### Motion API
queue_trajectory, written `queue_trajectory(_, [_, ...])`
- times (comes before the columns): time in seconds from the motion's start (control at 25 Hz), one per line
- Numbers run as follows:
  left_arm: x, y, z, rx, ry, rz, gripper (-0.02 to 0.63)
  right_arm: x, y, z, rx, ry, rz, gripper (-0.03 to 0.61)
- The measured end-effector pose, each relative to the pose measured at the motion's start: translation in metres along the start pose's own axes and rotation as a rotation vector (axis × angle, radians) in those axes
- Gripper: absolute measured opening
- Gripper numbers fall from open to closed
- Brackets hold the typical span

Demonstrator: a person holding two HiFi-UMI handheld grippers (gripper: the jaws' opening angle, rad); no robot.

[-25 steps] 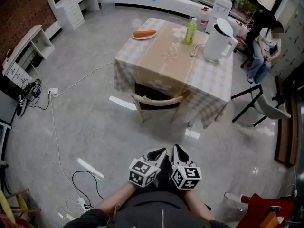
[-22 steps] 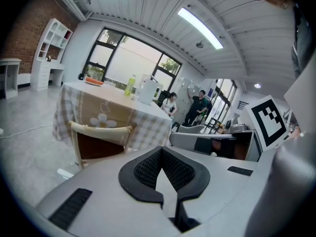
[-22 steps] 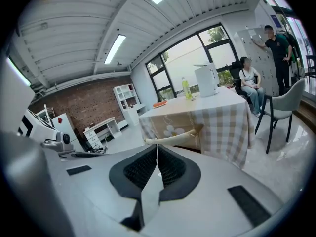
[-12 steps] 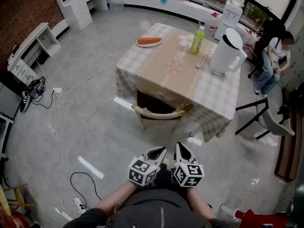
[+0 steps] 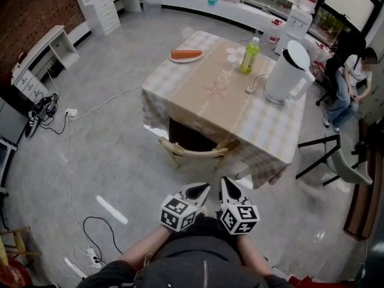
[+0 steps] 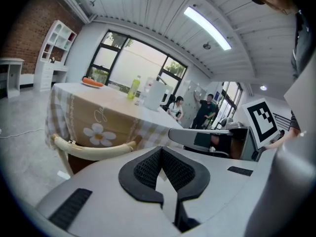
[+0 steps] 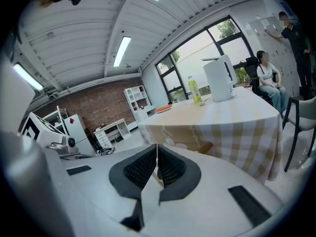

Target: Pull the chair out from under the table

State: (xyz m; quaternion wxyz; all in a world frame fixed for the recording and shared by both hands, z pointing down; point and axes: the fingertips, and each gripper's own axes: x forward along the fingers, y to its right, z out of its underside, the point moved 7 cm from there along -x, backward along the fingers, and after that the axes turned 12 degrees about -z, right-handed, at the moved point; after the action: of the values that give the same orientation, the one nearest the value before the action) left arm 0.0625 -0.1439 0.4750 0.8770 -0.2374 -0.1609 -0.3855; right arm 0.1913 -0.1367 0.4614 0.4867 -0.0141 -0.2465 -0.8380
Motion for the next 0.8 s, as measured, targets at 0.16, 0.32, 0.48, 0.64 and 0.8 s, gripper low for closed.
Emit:
queue_trajectory(0.16, [0.008, -0.001, -0.003, 0.044, 0.006, -0.01, 0.009, 0.003, 0.011, 0.0, -0.034, -0.003, -0.025, 0.014])
queue_trajectory(0.32, [0.007, -0.004, -0.008, 0.182, -0.051, 0.058, 0.009, 0.012, 0.017, -0.003, -0.123, -0.036, -0.078, 0.014])
queue_trajectory(0.48, [0.011, -0.013, -0.014, 0.333, -0.104, 0.085, 0.009, 0.025, 0.026, -0.014, -0.27, -0.092, -0.094, 0.014])
queue_trajectory(0.64, [0.026, -0.03, -0.014, 0.506, -0.165, 0.036, 0.01, 0.045, 0.038, -0.023, -0.405, -0.157, -0.101, 0.014])
queue_trajectory(0.8, [0.05, -0.048, -0.02, 0.632, -0.224, 0.02, 0.011, 0.07, 0.052, -0.024, -0.497, -0.251, -0.125, 0.014])
